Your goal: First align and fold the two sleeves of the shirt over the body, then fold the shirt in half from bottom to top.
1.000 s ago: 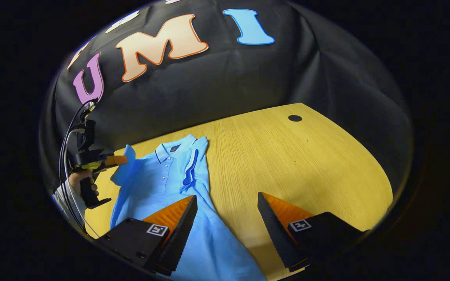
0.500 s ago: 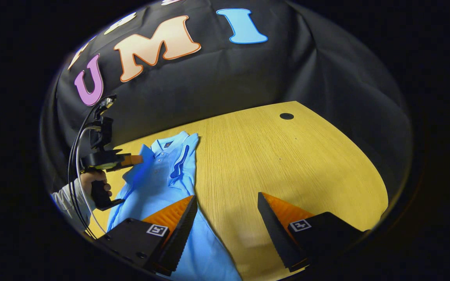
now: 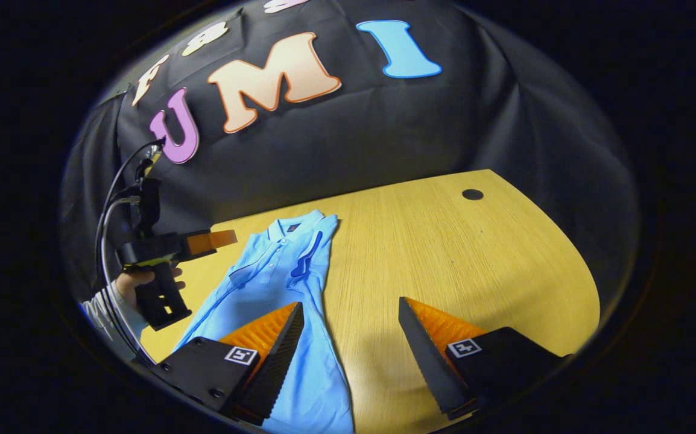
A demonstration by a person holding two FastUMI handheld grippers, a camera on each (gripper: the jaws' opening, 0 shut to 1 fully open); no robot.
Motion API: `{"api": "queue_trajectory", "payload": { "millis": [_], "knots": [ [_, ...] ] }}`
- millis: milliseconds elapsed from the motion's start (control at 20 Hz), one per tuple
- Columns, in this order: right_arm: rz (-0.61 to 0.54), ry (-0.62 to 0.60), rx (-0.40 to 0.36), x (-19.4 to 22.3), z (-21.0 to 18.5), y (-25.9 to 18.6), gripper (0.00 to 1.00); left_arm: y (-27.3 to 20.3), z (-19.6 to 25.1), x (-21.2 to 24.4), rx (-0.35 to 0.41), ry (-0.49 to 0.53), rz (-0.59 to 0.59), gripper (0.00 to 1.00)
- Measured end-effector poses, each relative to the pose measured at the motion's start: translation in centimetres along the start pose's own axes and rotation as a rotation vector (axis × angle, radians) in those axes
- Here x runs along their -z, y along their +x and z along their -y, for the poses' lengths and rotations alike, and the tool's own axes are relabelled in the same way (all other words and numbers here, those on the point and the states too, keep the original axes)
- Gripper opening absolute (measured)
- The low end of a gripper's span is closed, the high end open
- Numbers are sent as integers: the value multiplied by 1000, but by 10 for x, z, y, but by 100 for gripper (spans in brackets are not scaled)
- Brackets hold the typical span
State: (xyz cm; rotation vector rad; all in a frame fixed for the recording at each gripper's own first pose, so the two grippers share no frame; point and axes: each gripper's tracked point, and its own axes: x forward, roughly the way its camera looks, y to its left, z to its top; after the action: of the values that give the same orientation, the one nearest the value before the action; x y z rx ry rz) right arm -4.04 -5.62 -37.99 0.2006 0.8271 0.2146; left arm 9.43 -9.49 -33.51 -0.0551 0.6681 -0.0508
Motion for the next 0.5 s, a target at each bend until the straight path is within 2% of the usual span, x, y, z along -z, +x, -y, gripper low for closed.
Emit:
{"api": "queue_trajectory", "payload": {
  "millis": [100, 250, 500],
  "knots": [
    [11, -18, -12, 1, -9, -9, 98, -35, -10, 1, -4, 42, 36, 96],
    [45, -37, -21, 6, -26, -28, 98, -86, -29, 20, -10, 92, 32, 95],
    [54, -40, 9, 43, -53, -65, 98, -155, -65, 66, -11, 76, -7, 95]
  ]
}}
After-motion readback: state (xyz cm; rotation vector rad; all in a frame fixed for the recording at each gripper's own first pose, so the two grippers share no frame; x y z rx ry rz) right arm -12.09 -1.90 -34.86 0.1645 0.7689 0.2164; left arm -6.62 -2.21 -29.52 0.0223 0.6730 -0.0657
